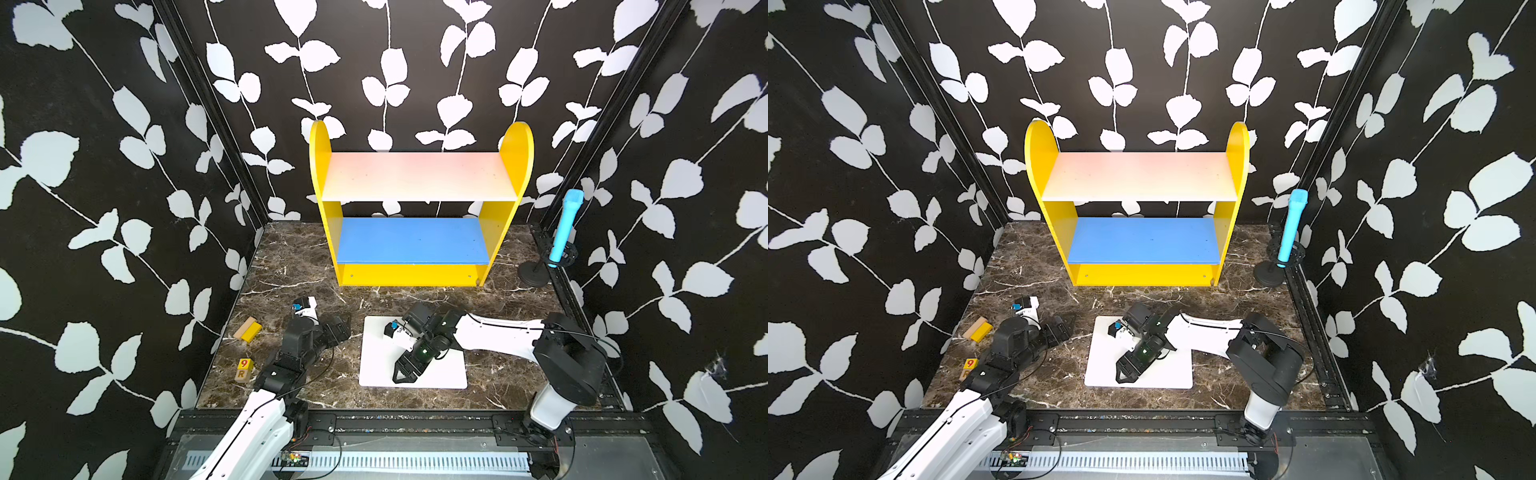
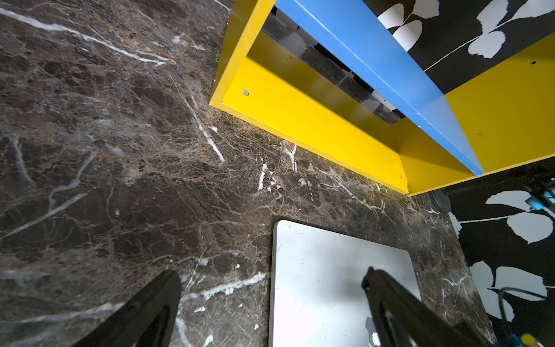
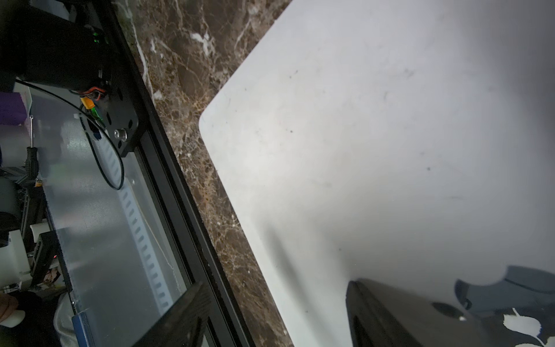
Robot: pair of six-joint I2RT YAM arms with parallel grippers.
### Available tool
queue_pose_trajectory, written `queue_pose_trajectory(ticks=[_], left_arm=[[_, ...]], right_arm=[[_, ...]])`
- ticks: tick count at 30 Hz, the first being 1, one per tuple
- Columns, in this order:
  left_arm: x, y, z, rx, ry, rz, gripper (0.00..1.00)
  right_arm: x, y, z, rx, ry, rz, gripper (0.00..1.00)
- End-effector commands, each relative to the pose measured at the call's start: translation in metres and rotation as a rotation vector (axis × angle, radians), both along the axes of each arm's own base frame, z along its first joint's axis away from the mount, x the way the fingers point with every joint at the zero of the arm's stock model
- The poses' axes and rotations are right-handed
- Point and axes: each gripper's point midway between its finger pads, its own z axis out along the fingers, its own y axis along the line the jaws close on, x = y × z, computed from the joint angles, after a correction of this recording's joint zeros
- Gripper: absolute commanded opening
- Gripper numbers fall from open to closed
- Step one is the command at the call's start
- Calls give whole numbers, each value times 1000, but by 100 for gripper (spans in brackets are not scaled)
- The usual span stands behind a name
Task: Close the laptop lid and set it aside
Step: Close the lid of the laptop, then pick up the laptop from the center of the board.
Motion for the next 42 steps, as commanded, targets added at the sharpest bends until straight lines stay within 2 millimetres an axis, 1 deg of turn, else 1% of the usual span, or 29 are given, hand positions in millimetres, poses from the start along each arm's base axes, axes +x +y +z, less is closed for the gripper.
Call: queue_pose_trajectory(ticks=[1,3,4,6,9,10,12,14,16,21,24,28,34,38,42], left_arm=[[-6,-2,-10,12,44,-23,98],[-7,-3,-11,18,61,-31,98],[-8,-4,-12,20,69,-38,99],[-11,-4,-13,28,89,-45,98],[-14,-4,-17,39,122,-56,98],[-16,-5,-18,42,136,-61,98],[-18,-5,-21,48,159,-71,99],[-19,-7,-23,50,183,-81,99],[-21,-9,-25,53,205,-92,99],[-24,-12,-29,53,251,-115,99],[-28,-15,-33,44,281,-133,98],[-33,-23,-38,33,315,-163,95],[-44,-35,-46,45,372,-218,95],[-52,-43,-52,50,401,-256,96],[-60,-52,-58,46,431,-294,95]], right_arm=[[4,-8,4,-7,-43,-37,75],[8,-14,10,5,-56,-78,76],[13,-17,18,20,-74,-107,76],[20,-27,26,35,-92,-171,77],[31,-49,36,52,-122,-286,79],[35,-59,39,54,-132,-345,81],[42,-74,44,63,-146,-437,83],[46,-88,43,67,-139,-525,85],[49,-102,40,65,-129,-611,88],[51,-135,27,53,-95,-800,91],[48,-154,19,50,-70,-901,93],[41,-173,9,43,-32,-997,94],[28,-192,-4,10,11,-1076,95],[20,-197,-14,10,56,-1103,95],[12,-197,-24,22,102,-1109,94]])
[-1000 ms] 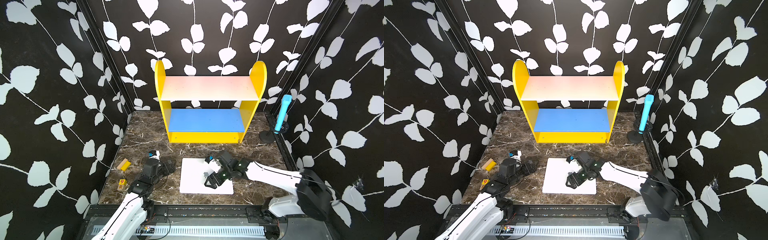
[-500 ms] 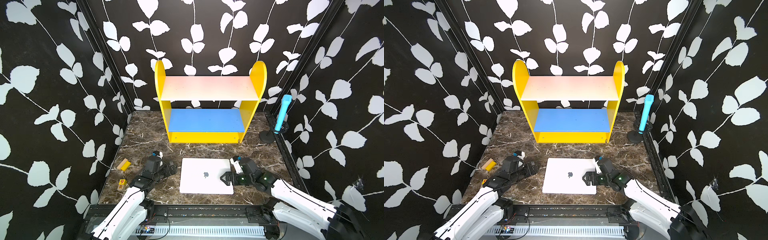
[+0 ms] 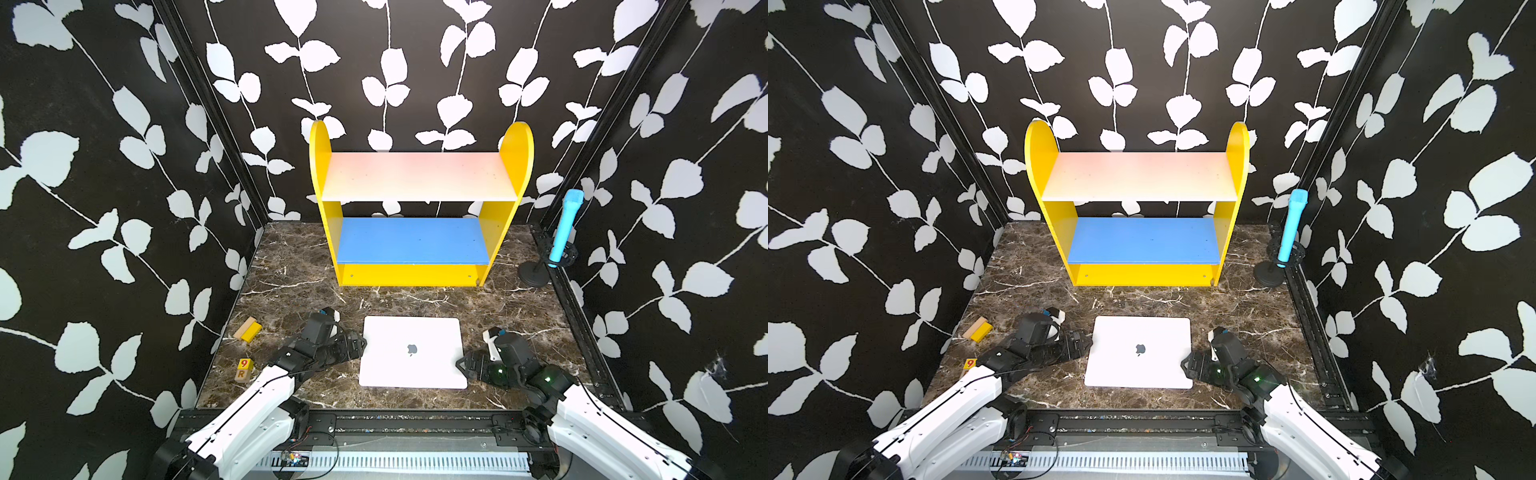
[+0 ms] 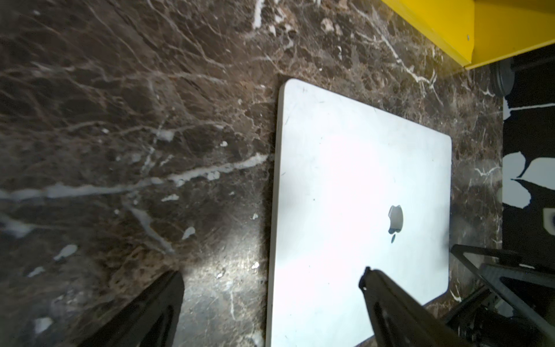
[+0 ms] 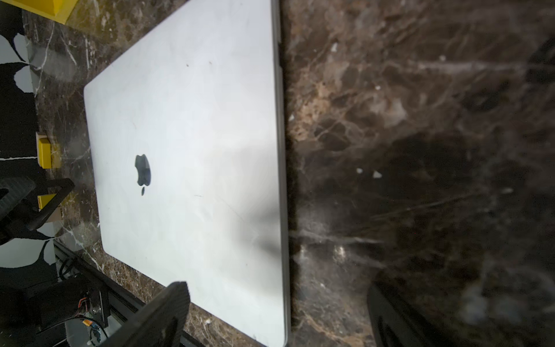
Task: Close the laptop lid and set it aside
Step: Pick up the laptop from the center of the board.
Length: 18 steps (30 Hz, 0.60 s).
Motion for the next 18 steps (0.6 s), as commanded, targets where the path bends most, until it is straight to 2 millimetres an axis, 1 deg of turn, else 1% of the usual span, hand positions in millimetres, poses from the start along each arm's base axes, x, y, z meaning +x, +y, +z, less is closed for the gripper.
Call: queue_pose_trajectory(ticks=[1,12,18], left_arm=[[-6,-8,1,-12,28,-29,95],[-26,-21,-23,-13,124,-115,92],[-32,-25,-36,-19,160,-127,90]], right_arm=[[-9,-2,-11,23,57,-20,94],[-18,6,-26,67,108,12,91],[-19,9,-31,85,121,19,90]])
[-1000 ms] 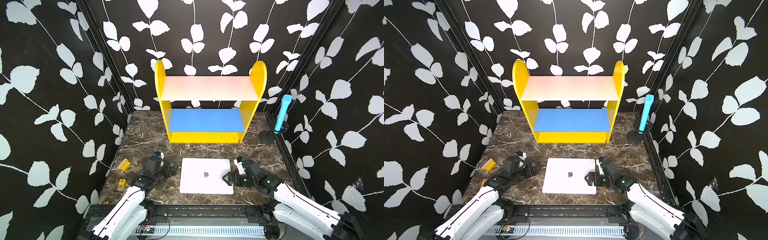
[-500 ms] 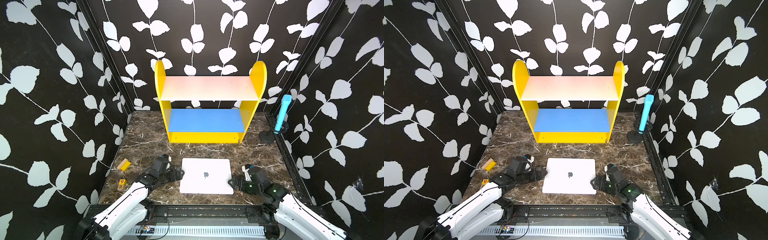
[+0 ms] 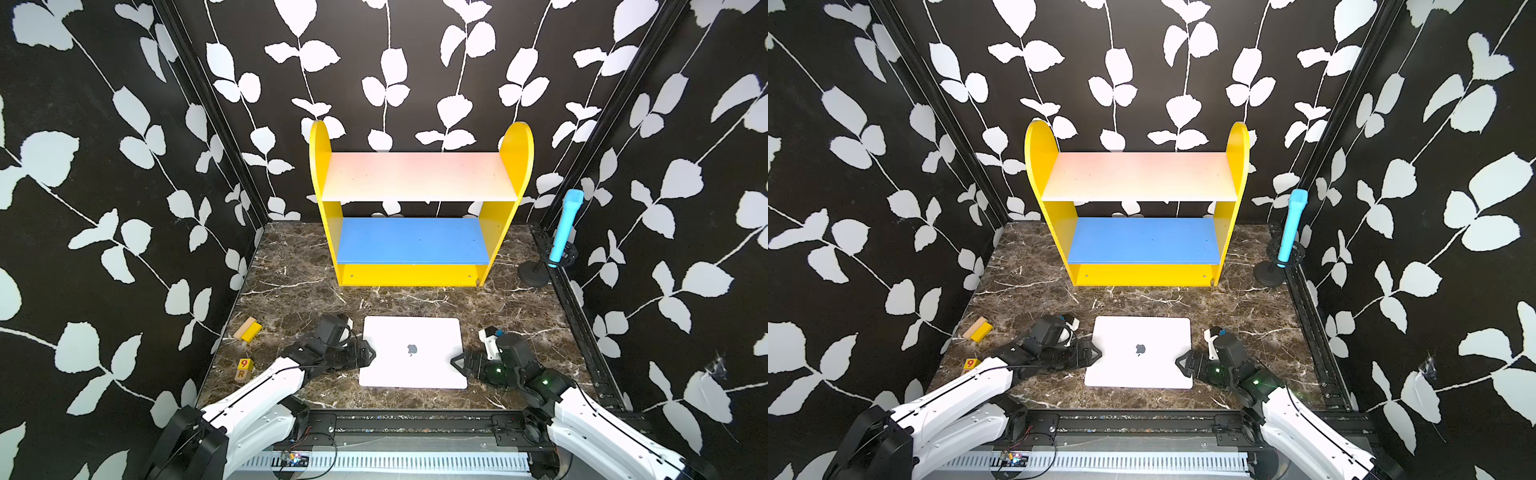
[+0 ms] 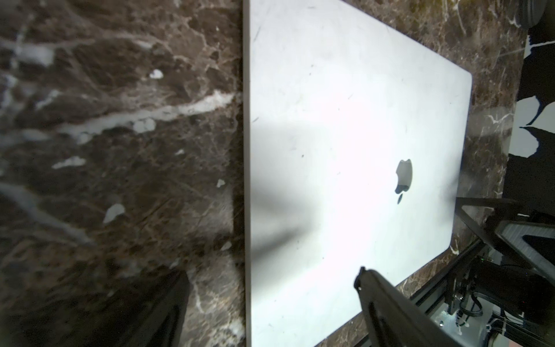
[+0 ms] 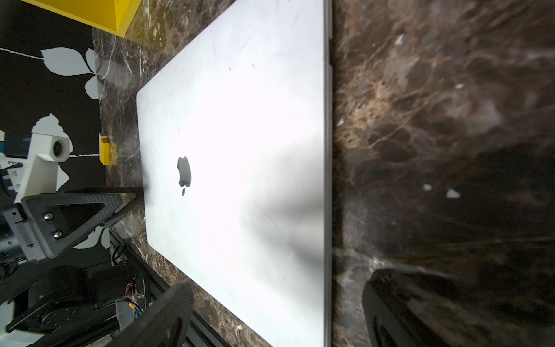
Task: Close the laptop lid and set it aside
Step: Pick up the laptop from the center of the board.
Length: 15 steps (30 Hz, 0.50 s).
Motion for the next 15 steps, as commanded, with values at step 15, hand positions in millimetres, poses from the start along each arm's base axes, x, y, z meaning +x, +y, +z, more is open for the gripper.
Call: queue_pose_trajectory(ticks=[15], left_arm=[[-15,-8,-30,-53,80,-19,81]], right_arm=[[-18,-5,-38,-27,134,-4,87]])
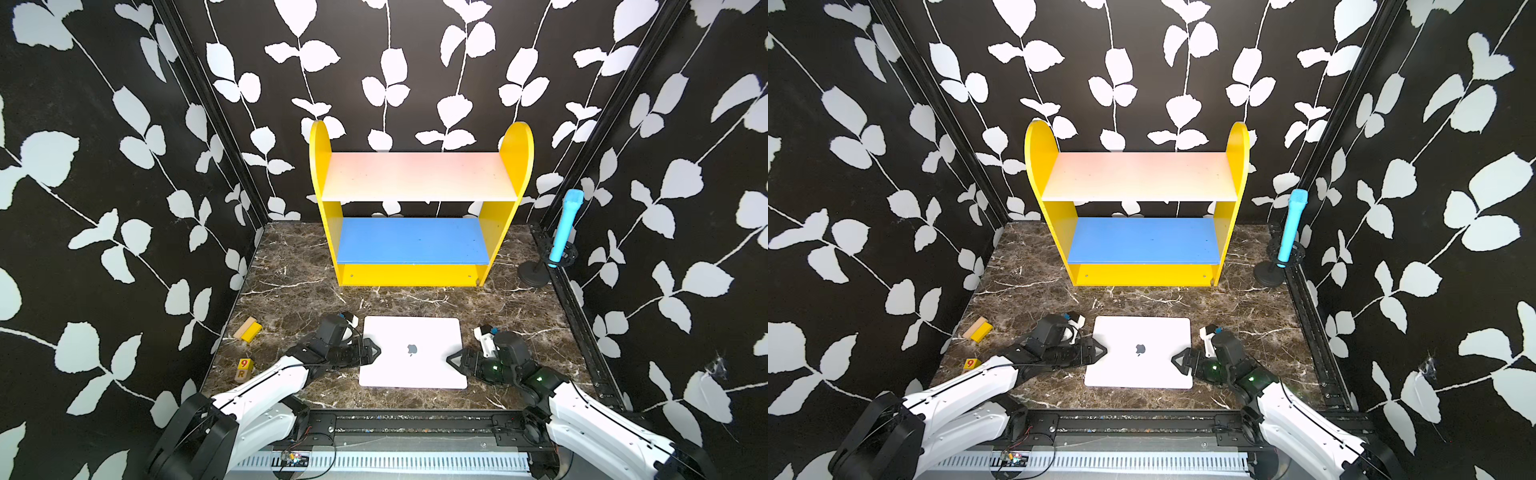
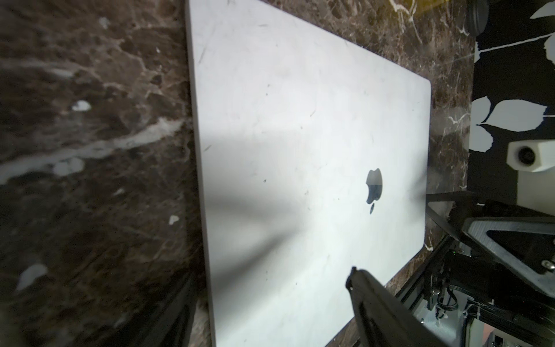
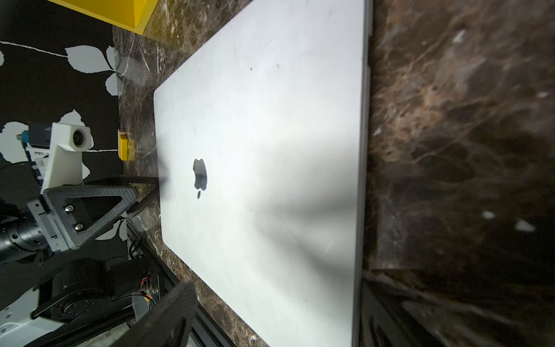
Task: Close the laptop lid and set it aside
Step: Pick up the laptop from the center of the board.
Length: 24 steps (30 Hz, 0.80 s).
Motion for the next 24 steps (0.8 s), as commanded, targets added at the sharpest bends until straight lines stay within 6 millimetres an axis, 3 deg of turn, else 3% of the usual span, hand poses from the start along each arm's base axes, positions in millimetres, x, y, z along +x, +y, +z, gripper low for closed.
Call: queue_pose_trajectory(ticks=[1,12,24], left_arm=[[-24,10,-31,40,116,-2,80],[-23,0,-36,-36,118,5,75],[-17,-11,-18,-141,59,5,72]], right_arm=[[-23,-17,-39,-78,137,-24,87],[-15,-9,-32,-29,113,-34,84],[-2,0,-15,81,56,-81,78]])
